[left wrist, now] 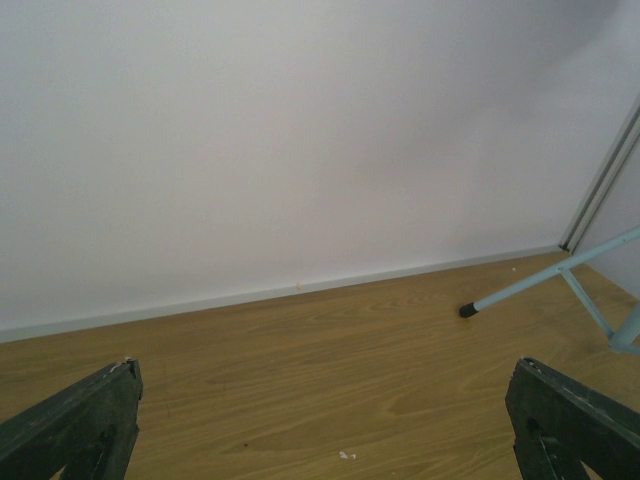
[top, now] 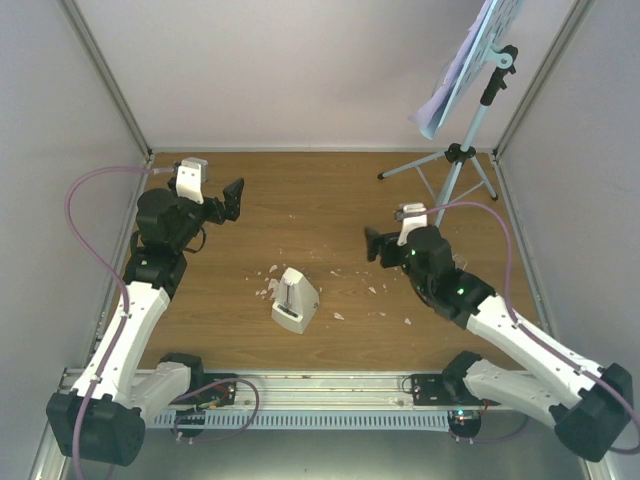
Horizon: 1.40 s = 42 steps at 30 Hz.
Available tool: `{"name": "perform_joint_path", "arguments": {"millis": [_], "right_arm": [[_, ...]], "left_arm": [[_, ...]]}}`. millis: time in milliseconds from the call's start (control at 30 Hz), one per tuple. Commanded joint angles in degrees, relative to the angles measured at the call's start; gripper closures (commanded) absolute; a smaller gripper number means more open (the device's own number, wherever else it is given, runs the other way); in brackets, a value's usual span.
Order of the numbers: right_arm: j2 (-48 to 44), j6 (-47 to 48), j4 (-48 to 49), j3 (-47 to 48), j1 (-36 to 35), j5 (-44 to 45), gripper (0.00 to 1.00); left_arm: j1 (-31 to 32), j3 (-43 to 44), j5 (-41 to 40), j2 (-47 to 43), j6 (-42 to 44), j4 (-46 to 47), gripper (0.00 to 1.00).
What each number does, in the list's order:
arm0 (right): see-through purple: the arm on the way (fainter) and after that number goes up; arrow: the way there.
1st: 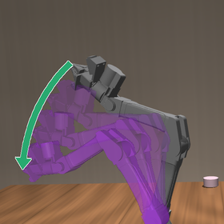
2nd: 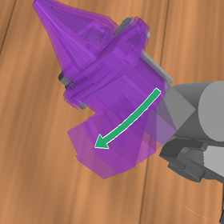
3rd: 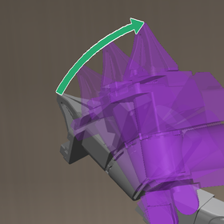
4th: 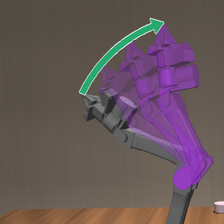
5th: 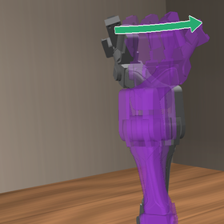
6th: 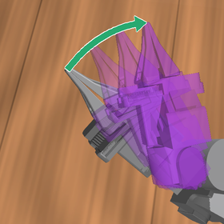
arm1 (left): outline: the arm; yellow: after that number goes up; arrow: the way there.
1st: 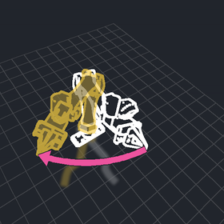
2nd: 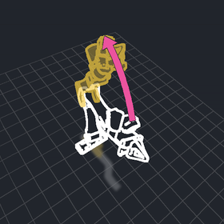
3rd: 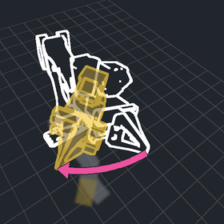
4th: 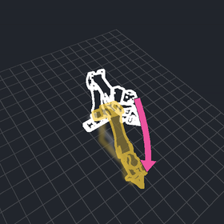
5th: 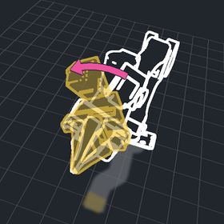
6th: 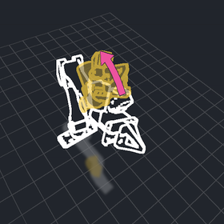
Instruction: Pack up the instrument practice props
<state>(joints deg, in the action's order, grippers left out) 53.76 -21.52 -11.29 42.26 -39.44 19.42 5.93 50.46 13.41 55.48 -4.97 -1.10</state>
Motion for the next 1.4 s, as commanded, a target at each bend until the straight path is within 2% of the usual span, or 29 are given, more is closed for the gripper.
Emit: {"name": "perform_joint_path", "arguments": {"millis": [0, 100, 267, 367, 500, 667, 900, 1100, 1167, 1267, 1367], "right_arm": [[-2.74, -11.48, -10.8, -4.26, 11.49, -2.22, 0.0], [-5.03, -13.38, -9.68, -8.07, 22.05, -8.73, 0.0], [-2.83, -14.74, -6.11, -13.99, 42.88, -24.38, 0.0], [0.67, -16.12, -5.6, -14.47, 48.65, -23.94, 0.0], [9.28, -14.35, -5.81, -11.68, 49.9, -22.34, 0.01], [18.25, -13.13, -6.07, -9.75, 50.06, -24.56, 0.12], [18.64, -12.64, -5.27, -11.97, 50.06, -24.31, 0.31], [18.61, -12.38, -5.69, -12.53, 50.09, -23.32, 0.34], [18.49, -12.39, -5.75, -12.64, 50.06, -23.11, 0.37], [18.86, -12.03, -5.55, -12.71, 49.99, -23.04, 0.51], [19.1, -11.73, -5.01, -12.94, 49.99, -23.77, 0.54]], "left_arm": [[-0.31, 0.78, -1.01, -1.0, -0.06, 1.86, 0.01], [-0.31, 0.98, -0.93, -0.82, -0.21, 1.68, 0.01], [-0.31, 0.96, -1.37, -1.23, -0.21, 1.55, 0.01], [-0.31, 0.89, -1.92, -1.51, -0.08, 1.54, 0.01], [-0.31, 0.96, -2.31, -1.69, -0.02, 1.54, 0.01], [-0.31, 1.13, -2.47, -1.87, -0.05, 1.54, 0.01], [-0.4, 1.22, -2.2, -2.21, -0.36, 1.54, 0.01], [-0.53, 1.22, -1.96, -2.55, -0.57, 1.54, 0.01], [-0.57, 1.23, -1.95, -2.57, -0.63, 1.54, 0.01], [-0.69, 1.22, -1.92, -2.67, -0.71, 1.54, 0.01], [-0.75, 1.22, -2.07, -2.75, -0.71, 1.54, 0.01]]}}
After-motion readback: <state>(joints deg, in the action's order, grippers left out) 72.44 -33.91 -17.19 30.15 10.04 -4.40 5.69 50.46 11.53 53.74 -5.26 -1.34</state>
